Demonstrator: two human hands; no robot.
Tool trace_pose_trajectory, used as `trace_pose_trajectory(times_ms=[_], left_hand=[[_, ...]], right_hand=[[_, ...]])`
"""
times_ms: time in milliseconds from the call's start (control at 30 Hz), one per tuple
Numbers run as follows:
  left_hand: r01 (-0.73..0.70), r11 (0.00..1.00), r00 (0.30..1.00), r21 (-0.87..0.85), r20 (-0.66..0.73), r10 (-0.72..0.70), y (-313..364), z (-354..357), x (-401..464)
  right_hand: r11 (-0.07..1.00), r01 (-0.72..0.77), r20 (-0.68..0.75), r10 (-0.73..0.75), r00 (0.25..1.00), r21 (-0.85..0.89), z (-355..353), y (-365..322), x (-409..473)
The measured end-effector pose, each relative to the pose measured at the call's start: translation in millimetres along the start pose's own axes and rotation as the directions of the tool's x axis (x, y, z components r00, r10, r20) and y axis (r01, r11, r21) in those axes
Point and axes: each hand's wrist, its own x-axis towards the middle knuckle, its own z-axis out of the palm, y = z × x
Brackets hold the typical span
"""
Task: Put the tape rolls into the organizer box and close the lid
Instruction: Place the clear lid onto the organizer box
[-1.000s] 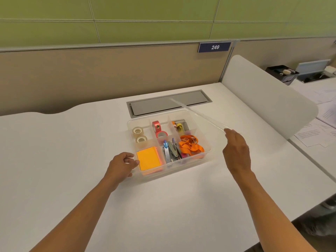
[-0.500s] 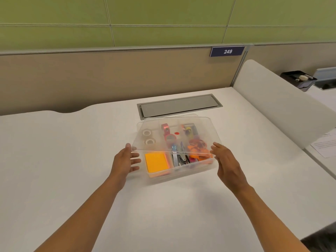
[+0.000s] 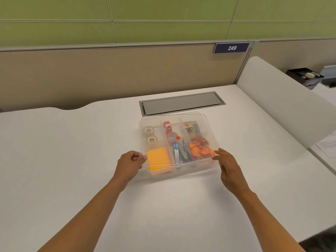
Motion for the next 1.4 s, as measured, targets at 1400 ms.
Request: trace_pose_trajectory(times_ms=[1400], left_hand=[[0.158,0.982,0.982,-0.103,0.120,-0.146,-11,7,8]], right_hand=[[0.725,-0.641,0.134,0.629,0.765,0.252,9,15,55]])
